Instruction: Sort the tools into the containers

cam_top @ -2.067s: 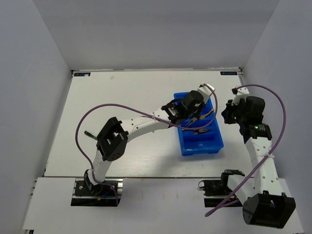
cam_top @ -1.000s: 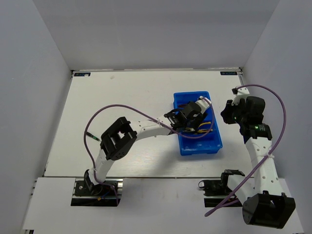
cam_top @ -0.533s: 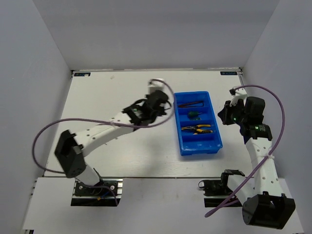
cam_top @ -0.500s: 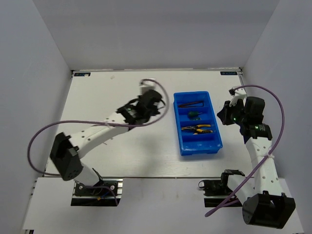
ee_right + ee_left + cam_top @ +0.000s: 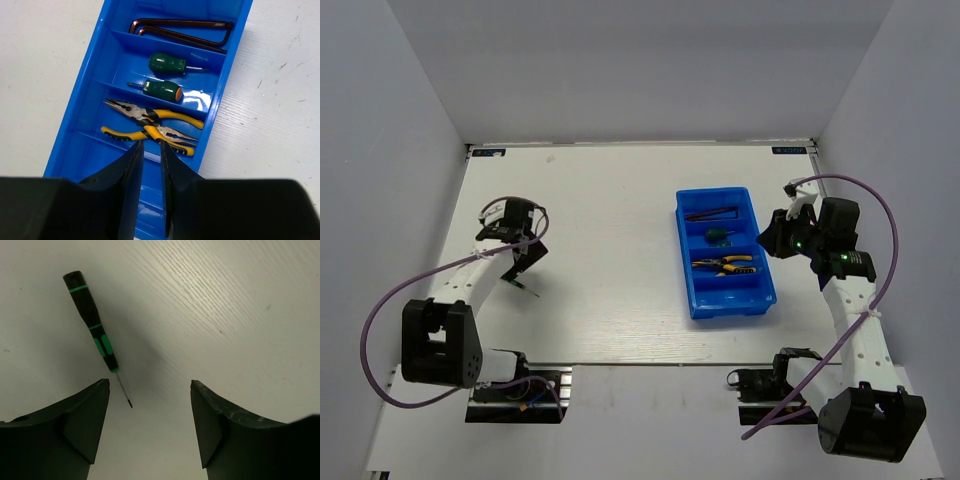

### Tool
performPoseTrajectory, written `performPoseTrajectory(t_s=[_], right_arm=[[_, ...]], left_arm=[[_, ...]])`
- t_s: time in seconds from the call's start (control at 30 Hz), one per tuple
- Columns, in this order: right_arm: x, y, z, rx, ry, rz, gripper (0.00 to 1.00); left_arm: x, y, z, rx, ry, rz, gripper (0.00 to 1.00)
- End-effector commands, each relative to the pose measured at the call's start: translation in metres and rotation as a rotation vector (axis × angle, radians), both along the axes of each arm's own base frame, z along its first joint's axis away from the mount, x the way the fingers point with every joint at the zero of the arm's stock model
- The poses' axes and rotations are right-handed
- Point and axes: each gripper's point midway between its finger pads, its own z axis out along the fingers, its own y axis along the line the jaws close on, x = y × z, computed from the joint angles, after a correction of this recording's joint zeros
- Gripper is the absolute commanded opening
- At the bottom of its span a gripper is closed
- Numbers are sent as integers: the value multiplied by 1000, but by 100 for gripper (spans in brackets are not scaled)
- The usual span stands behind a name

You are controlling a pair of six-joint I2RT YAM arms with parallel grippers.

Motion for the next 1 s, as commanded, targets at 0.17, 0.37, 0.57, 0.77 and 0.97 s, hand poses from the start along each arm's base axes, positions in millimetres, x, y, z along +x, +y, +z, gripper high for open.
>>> performPoseTrajectory(t_s=[0.17,0.37,0.57,0.77,0.97], right_arm=[[-4,-2,7,-4,-26,-10,26],[-4,-3,8,-5,-29,-17,26],[-5,-3,10,-6,-35,-20,26],[-5,-3,11,-3,-40,-20,26],[-5,-4,13,-8,-51,-27,26]], left_arm=[[-11,31,-27,-67,93,71,62],[-12,50,-39,-58,101,108,58],[-15,56,-52,-56,158,121,59],[-9,57,-60,-59,211,122,57],[-16,52,-76,-85,257,115,38]])
